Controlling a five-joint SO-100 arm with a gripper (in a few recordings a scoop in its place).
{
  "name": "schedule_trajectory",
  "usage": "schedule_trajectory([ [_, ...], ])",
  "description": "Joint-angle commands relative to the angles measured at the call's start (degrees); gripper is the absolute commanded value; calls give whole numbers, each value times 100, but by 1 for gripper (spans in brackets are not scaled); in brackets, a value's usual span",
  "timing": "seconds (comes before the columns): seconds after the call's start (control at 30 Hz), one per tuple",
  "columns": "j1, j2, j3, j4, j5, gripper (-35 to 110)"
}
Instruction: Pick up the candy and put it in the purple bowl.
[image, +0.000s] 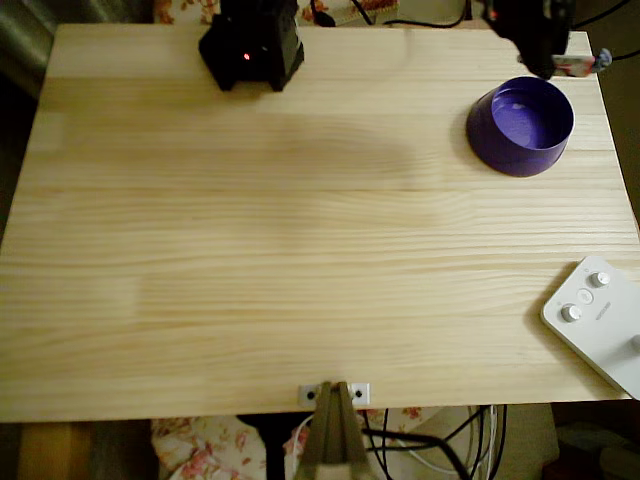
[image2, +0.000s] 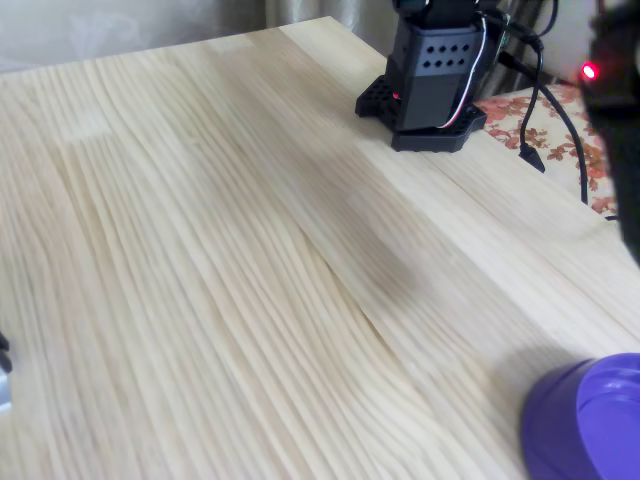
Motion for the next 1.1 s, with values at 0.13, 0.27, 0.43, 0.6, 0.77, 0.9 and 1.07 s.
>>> schedule_trajectory([
  [0.13, -606, -712, -1354, -202, 105, -1],
  [0.27, -659, -932, -1494, -229, 246, -1],
  [0.43, -606, -1160, -1767, -53, 272, -1],
  [0.6, -492, -1116, -1881, 255, 299, 9],
  [0.77, -510, -1037, -1881, 422, 281, 18],
  [0.9, -475, -967, -1811, 422, 325, 17],
  [1.07, -457, -800, -1626, 352, 501, 1],
])
